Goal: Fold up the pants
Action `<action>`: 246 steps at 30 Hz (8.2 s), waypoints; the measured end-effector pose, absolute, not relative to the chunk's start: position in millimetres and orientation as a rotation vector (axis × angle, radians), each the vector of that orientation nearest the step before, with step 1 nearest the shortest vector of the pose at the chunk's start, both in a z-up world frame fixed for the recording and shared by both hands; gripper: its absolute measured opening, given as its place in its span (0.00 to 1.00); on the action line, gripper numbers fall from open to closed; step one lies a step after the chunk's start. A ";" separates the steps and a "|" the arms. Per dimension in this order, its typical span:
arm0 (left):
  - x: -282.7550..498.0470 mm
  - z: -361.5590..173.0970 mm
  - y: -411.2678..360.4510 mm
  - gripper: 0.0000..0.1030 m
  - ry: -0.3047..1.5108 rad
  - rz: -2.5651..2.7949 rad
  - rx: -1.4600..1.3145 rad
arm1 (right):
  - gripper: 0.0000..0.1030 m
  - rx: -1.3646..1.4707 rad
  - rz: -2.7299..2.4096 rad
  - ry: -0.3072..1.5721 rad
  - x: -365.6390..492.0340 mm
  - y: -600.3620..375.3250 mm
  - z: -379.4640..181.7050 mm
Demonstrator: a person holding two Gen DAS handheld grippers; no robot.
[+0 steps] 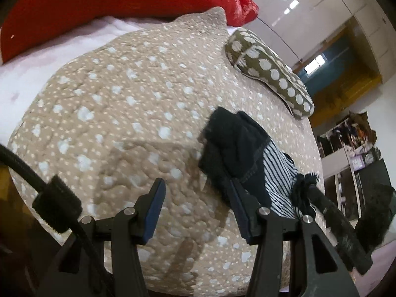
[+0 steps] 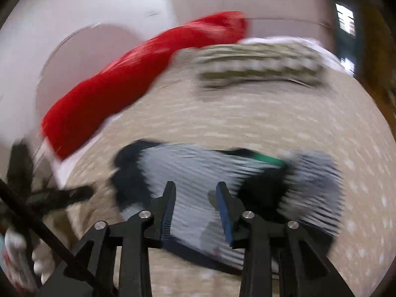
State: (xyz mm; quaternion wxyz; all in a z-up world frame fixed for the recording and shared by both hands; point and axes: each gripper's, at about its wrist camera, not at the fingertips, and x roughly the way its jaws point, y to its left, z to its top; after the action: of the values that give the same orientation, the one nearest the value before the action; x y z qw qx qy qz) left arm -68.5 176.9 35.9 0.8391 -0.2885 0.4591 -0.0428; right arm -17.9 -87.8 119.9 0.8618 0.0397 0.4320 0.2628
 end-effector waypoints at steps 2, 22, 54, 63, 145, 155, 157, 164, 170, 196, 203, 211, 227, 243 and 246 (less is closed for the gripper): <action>-69.3 32.3 183.5 0.50 0.978 -0.080 -0.626 | 0.39 0.012 0.616 0.920 -19.6 -58.8 112.3; -74.5 16.0 218.8 0.50 0.967 -0.053 -0.700 | 0.03 -0.087 0.763 1.072 -35.8 7.0 80.7; -89.0 24.0 233.9 0.51 0.934 -0.026 -0.698 | 0.15 0.101 0.717 1.018 11.2 2.6 124.9; -92.8 25.2 237.0 0.52 0.933 -0.023 -0.699 | 0.15 0.129 0.572 1.279 67.2 20.5 52.7; -18.6 79.6 -47.6 0.35 1.022 -0.499 -0.306 | 0.32 0.663 0.349 0.803 -8.5 -291.8 140.8; -8.3 32.6 -70.2 0.36 1.106 -0.454 -0.220 | 0.33 0.610 0.184 0.971 0.4 -277.4 76.1; -9.6 40.3 -67.3 0.36 1.100 -0.478 -0.226 | 0.33 0.638 0.197 0.960 1.6 -285.2 76.0; 3.5 59.3 -20.5 0.54 1.027 -0.476 -0.381 | 0.74 0.667 0.169 0.853 -17.0 -308.5 84.5; 34.5 26.9 0.9 0.63 1.098 -0.510 -0.552 | 0.74 0.769 0.202 0.886 -16.9 -308.7 54.1; 133.7 19.6 -1.3 0.49 1.140 -0.493 -0.584 | 0.54 0.785 0.256 0.984 87.7 -262.5 39.9; 95.5 43.9 28.9 0.49 1.049 -0.440 -0.552 | 0.57 0.633 0.145 0.800 49.7 -277.9 99.8; 37.7 63.5 37.0 0.51 0.952 -0.326 -0.405 | 0.37 0.358 0.250 0.832 28.6 -208.6 99.6; -82.1 166.2 36.4 0.90 0.487 0.013 -0.121 | 0.65 0.355 0.115 0.791 -39.4 -211.2 117.5; -136.4 132.6 -7.7 0.95 0.651 -0.166 -0.051 | 0.67 0.284 0.024 0.828 -122.0 -200.4 120.7; -140.3 126.8 -11.9 0.95 0.666 -0.178 -0.045 | 0.69 0.252 0.015 0.829 -128.6 -196.7 121.0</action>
State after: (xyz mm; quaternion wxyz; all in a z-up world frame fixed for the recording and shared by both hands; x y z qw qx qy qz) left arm -140.3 -11.9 126.8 0.9409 -0.0221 0.3264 -0.0873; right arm -128.6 -196.7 121.0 0.9076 0.1222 0.4016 0.0071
